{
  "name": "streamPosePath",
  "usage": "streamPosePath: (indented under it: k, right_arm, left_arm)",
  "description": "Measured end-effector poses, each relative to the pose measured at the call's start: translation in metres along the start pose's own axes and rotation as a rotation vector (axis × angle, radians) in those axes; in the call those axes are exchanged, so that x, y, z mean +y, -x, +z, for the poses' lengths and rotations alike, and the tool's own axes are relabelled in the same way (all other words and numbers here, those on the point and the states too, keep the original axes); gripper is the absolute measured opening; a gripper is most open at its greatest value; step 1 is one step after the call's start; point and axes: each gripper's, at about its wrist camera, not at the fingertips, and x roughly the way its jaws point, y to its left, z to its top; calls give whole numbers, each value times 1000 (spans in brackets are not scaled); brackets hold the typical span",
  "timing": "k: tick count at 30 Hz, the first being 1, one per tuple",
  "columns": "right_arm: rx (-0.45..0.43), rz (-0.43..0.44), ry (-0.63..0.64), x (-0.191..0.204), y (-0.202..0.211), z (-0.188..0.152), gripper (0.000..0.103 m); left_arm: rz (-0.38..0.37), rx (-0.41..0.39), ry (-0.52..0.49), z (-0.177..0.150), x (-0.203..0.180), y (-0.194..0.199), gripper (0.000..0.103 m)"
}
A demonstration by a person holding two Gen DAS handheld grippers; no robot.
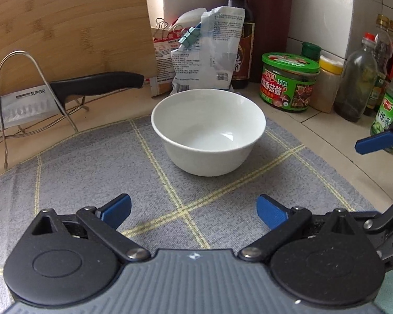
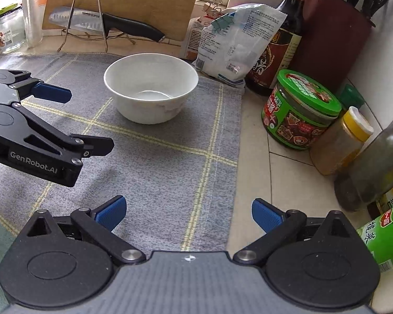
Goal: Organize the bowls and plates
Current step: 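Move the right tool to the white bowl by the spice jars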
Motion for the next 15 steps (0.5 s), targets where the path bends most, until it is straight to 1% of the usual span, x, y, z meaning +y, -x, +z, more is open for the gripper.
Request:
streamPosePath:
  k: [5,9,15]
  right_arm:
    - [-33,-20,-5,-15,8,11,103]
    - [-59,-17,-11,-23,9,22,103]
    - [-94,-11,17,-23,7,40,103]
  left_arm:
    - [-26,34,-12,7,-3,-20,102]
    - [-29,25,-10,11,-5,-27,103]
    - [-28,-20,-11,6,-5,-29,103]
